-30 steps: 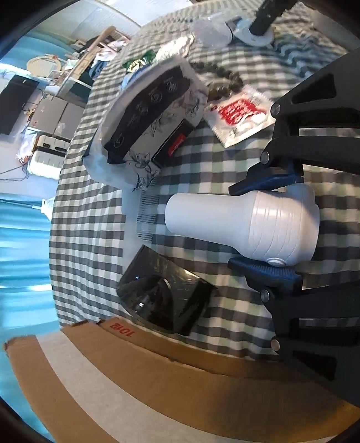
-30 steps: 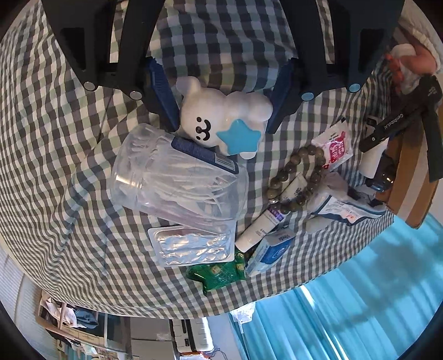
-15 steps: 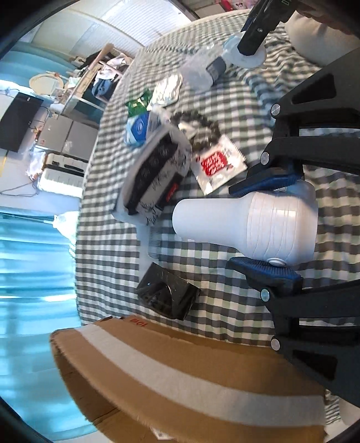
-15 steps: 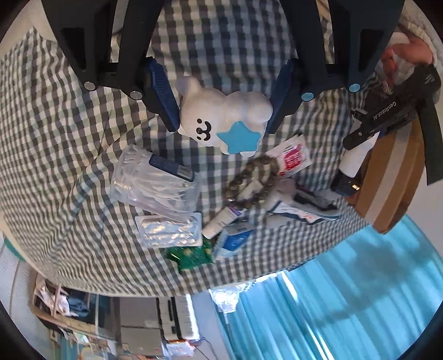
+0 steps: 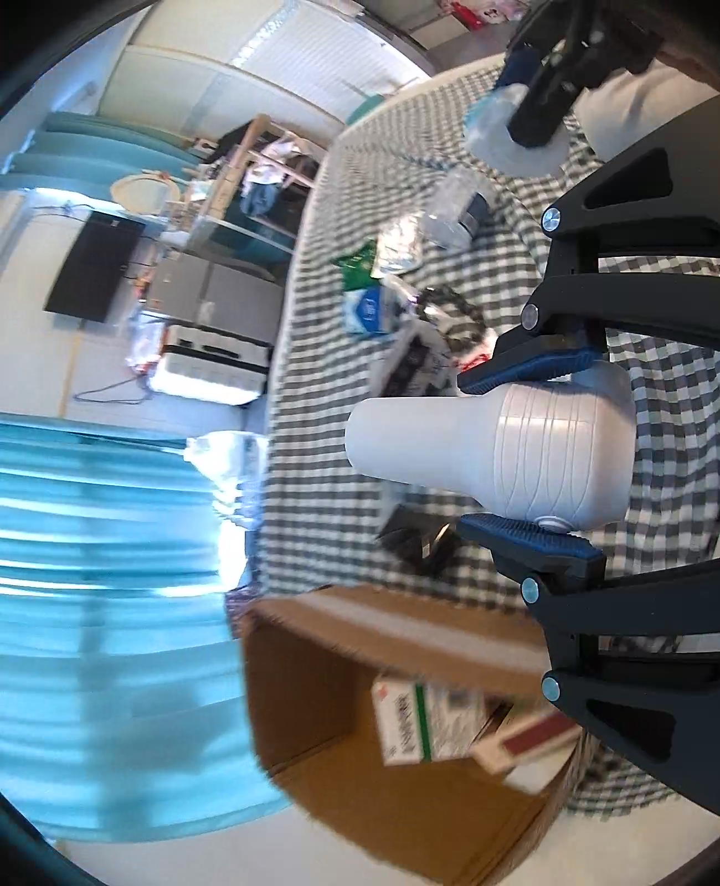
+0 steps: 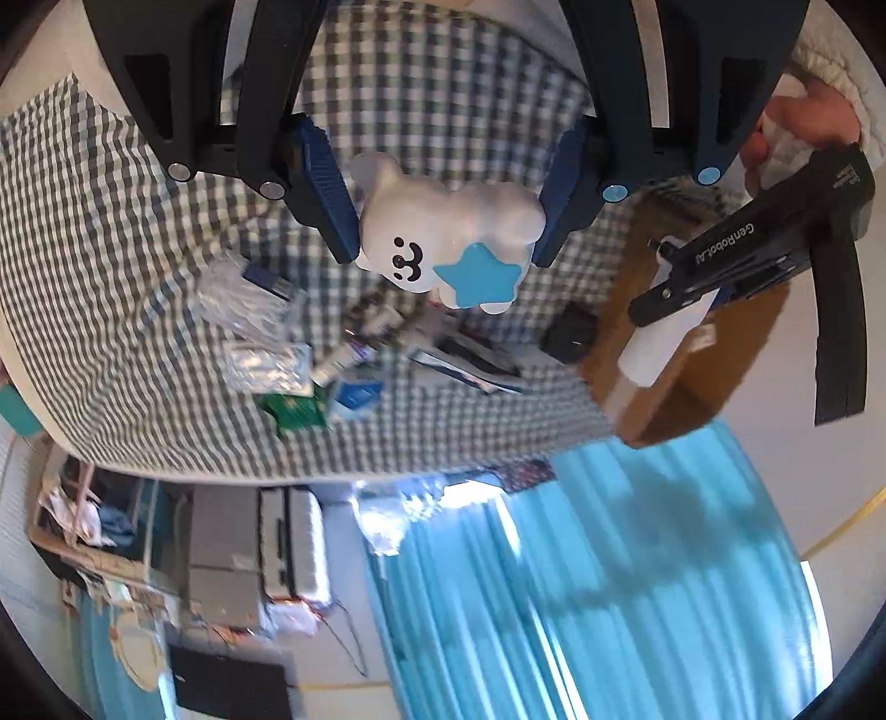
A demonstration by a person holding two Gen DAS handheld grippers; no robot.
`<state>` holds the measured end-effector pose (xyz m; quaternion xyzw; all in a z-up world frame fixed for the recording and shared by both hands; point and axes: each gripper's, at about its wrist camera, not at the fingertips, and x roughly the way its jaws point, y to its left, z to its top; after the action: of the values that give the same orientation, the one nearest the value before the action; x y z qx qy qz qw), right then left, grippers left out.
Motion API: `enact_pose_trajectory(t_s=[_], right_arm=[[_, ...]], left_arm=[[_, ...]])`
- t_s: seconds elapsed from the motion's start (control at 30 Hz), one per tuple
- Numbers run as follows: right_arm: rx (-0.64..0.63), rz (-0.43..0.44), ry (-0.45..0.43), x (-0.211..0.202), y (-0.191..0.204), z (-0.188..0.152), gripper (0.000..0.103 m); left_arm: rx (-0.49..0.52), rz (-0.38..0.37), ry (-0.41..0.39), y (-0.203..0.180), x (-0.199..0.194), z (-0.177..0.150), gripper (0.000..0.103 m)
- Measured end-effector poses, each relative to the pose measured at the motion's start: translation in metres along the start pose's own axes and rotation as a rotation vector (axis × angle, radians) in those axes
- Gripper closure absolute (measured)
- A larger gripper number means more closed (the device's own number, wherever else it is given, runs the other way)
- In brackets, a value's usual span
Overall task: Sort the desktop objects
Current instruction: 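Carry the bottle and bear toy into the cardboard box and open both tools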
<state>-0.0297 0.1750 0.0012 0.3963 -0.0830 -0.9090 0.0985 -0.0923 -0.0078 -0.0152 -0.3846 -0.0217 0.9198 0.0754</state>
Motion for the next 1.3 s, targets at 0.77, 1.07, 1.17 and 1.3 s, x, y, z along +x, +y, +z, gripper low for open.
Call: enact_pose_trajectory(t_s=[0.77, 1.07, 1.17, 1.3], right_arm=[[-0.185, 0.28, 0.022, 0.041, 0.158, 0.056, 0.04], [-0.199, 0.333, 0.108, 0.105, 0.2, 0.068, 0.04], [-0.191, 0.339, 0.128, 0.124, 0.208, 0.073, 0.04], [-0.178, 0.342, 0.144, 0.149, 0.216, 0.085, 0.04]], left_arm=[[-0.196, 0.188, -0.058, 0.166, -0.035, 0.04, 0.057], [-0.269, 0.235, 0.046, 0.223, 0.015, 0.025, 0.057], [-0.279, 0.237, 0.075, 0.234, 0.032, 0.023, 0.057], [-0.277, 0.239, 0.107, 0.244, 0.049, 0.023, 0.057]])
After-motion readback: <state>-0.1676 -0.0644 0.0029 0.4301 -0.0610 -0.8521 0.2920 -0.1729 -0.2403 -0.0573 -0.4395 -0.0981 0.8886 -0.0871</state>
